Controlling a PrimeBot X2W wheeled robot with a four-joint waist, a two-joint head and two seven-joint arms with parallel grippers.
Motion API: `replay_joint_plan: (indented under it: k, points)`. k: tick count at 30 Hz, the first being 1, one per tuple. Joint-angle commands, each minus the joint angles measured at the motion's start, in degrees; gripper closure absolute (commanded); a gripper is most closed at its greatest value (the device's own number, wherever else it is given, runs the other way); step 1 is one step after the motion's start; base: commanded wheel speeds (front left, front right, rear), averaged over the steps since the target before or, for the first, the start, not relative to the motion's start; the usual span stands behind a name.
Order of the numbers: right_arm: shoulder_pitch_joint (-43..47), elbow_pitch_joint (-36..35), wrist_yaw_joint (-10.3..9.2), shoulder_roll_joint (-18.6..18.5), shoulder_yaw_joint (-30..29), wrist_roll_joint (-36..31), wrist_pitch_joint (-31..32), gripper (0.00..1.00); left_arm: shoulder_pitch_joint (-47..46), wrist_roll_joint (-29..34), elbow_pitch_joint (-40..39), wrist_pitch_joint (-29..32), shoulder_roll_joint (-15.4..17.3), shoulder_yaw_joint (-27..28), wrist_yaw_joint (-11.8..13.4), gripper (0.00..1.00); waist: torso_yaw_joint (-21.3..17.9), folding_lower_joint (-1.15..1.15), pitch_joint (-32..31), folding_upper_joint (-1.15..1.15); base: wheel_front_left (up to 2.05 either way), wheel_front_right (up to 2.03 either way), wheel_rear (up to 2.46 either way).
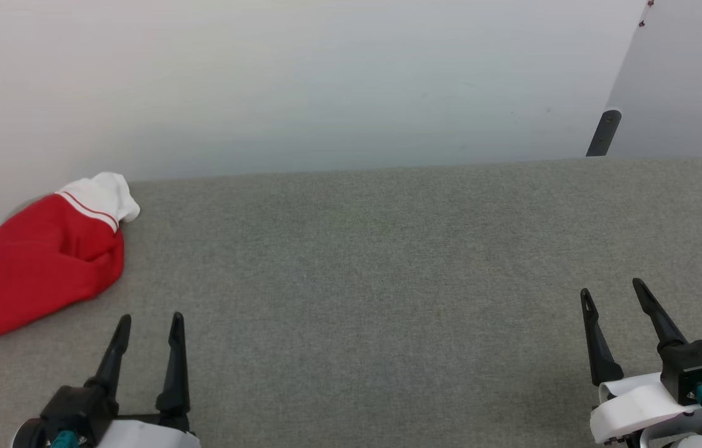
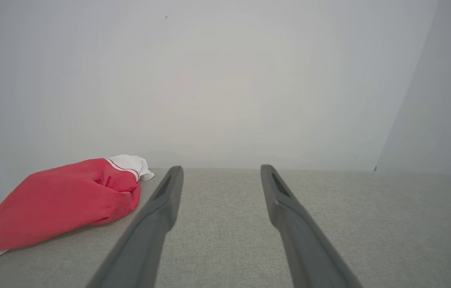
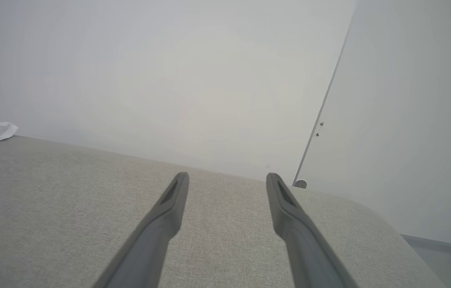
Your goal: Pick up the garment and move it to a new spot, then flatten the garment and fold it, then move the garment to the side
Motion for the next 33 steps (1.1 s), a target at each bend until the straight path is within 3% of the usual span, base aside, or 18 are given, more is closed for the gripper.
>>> replay_joint_plan:
  k: [1,20,33]
  points:
    - [0.16,-0.29,0.03,-0.24,0.12,-1.02,-0.33,0.00,0.40,1.07,-0.16,-0.30,-0.03,0.20,-0.31,0.00,-0.01,0.00,0.00,0.00,0.00,0.00,0.00]
    - [0.94,-1.32,0.02,-0.06,-0.94,-1.32,-0.31,0.00,-0.12,0.27,2.32,-0.20,-1.12,1.41,-2.66,0.00,0.57,0.00,-0.19,0.00,0.00,0.00,0.00]
    - [1.42,-0.57,0.02,-0.44,0.24,-0.18,-0.22,0.00,0.03,0.00,4.07,0.09,0.44,3.42,-1.25,0.00,9.57,0.00,-2.83,0.00,0.00,0.00,0.00]
